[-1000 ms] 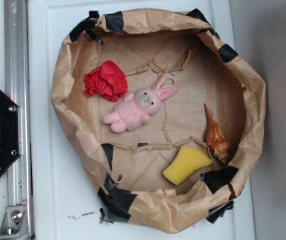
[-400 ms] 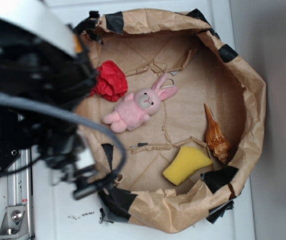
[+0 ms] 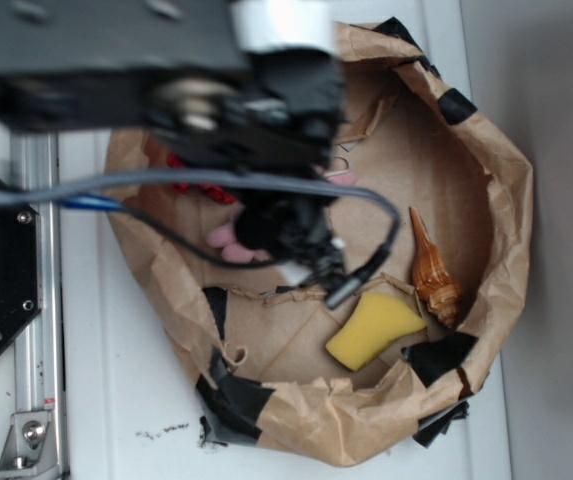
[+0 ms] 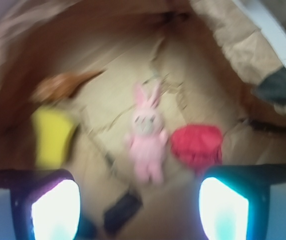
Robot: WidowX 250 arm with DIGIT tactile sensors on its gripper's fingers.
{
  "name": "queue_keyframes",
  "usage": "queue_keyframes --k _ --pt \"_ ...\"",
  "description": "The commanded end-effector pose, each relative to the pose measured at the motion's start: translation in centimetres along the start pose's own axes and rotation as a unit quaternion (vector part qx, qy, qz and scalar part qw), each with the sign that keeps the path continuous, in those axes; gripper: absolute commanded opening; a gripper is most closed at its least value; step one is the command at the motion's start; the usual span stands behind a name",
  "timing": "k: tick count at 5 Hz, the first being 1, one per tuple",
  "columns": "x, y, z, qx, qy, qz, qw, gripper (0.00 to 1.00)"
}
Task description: Grab the green sponge.
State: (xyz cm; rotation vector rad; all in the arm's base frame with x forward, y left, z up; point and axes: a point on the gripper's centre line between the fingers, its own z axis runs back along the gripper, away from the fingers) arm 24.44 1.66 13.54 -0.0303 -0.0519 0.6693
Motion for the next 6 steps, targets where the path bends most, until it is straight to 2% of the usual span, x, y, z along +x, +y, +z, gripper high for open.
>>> queue_keyframes --k 1,2,3,4,5,6 --pt "2.0 -5.1 -2.3 -0.018 -0.012 -0.046 0.999 1.00" --pt "1.7 -7.1 -3.9 -0.018 -0.028 -0.075 0.997 1.00" --pt "0.7 -8.8 -6.1 -0.012 -0.016 -0.095 0.995 1.00" --pt "-0.5 -10.1 -8.2 -0.031 -0.010 -0.137 0.990 1.00" --pt "-0.8 -9.5 -10.5 -0.019 -0.012 -0.168 0.986 1.00" --pt "0.0 -7.8 -11.0 -0.007 -0.021 -0.168 0.986 0.00"
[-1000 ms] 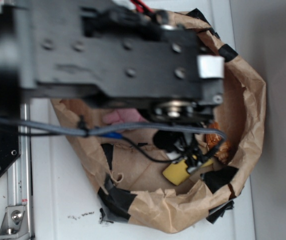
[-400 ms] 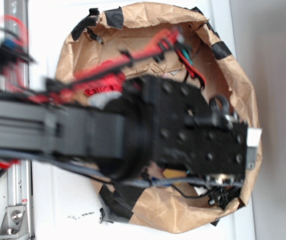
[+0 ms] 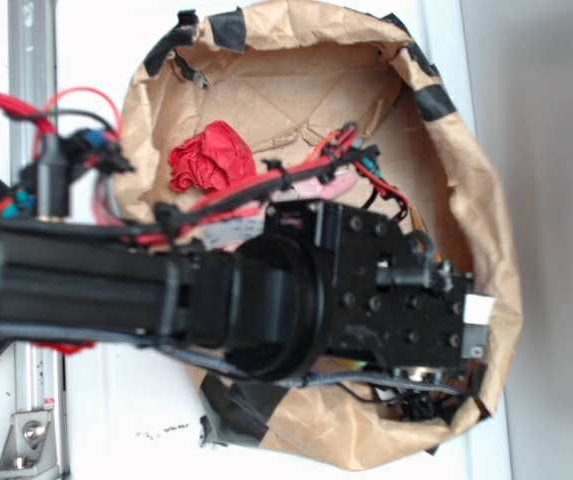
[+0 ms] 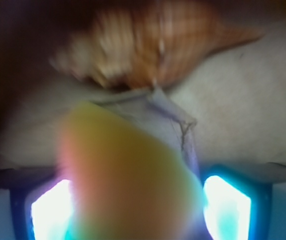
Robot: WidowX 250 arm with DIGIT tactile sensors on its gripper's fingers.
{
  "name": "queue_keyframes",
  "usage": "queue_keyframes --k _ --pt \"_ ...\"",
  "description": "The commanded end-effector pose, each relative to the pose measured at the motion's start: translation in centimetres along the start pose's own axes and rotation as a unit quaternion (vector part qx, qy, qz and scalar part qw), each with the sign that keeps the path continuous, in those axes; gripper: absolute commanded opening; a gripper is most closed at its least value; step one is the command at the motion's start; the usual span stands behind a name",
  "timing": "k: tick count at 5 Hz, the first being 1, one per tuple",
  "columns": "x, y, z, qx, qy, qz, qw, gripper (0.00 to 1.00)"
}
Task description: Grab the green sponge.
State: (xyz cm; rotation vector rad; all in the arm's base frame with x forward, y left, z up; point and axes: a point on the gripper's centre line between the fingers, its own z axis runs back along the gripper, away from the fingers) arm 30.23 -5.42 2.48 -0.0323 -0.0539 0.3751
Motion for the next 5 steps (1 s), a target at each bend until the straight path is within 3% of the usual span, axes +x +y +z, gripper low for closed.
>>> queue_keyframes --k 1,2,3,4,5 --pt "0.5 2.8 3.0 -0.020 -0.043 -0.007 0.999 0.00" --pt "1.7 6.2 7.9 -0.055 -0.057 -0.023 0.997 0.00" --pt "2.8 8.5 13.3 -0.031 -0.071 -0.056 0.995 0.00" --pt "2.9 8.4 15.6 -0.010 -0.089 -0.079 0.993 0.00" --pt "2.9 7.1 17.1 0.041 -0.097 -0.087 0.991 0.00"
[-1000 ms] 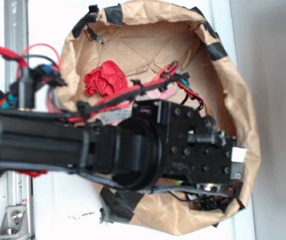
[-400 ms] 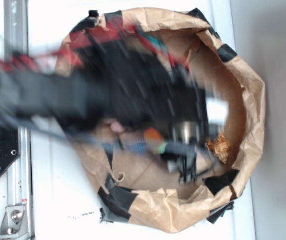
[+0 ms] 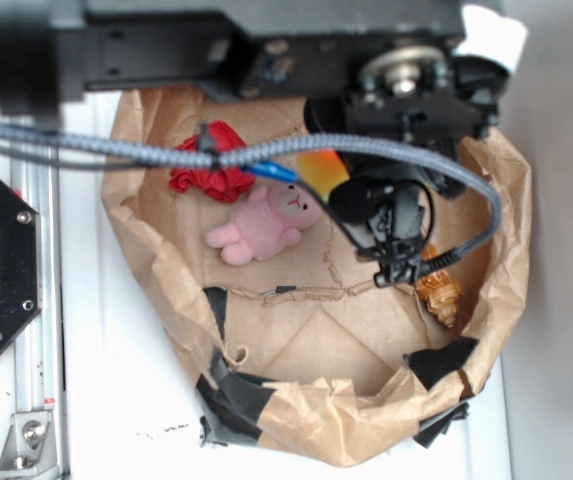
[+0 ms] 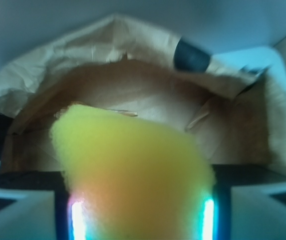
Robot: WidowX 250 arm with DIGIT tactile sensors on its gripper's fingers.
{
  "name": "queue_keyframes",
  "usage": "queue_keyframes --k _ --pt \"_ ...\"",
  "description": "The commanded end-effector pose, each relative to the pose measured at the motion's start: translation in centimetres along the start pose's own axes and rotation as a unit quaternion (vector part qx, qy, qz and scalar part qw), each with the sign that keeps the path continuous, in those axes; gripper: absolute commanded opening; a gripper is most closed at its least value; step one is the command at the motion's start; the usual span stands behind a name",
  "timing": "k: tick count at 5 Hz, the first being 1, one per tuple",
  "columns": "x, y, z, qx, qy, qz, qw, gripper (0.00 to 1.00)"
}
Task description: Grab the green sponge.
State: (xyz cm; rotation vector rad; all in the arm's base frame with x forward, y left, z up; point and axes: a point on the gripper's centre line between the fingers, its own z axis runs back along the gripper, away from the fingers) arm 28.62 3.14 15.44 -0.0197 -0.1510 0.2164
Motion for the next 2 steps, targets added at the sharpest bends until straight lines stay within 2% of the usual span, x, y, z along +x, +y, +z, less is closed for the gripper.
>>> queue_keyframes --k 1,2 --pt "1.09 -1.71 4.09 0.088 -0.045 -0.020 0.995 0.00" --pt "0.14 -1.39 3.99 0.114 -0.049 -0.034 0.992 0.00"
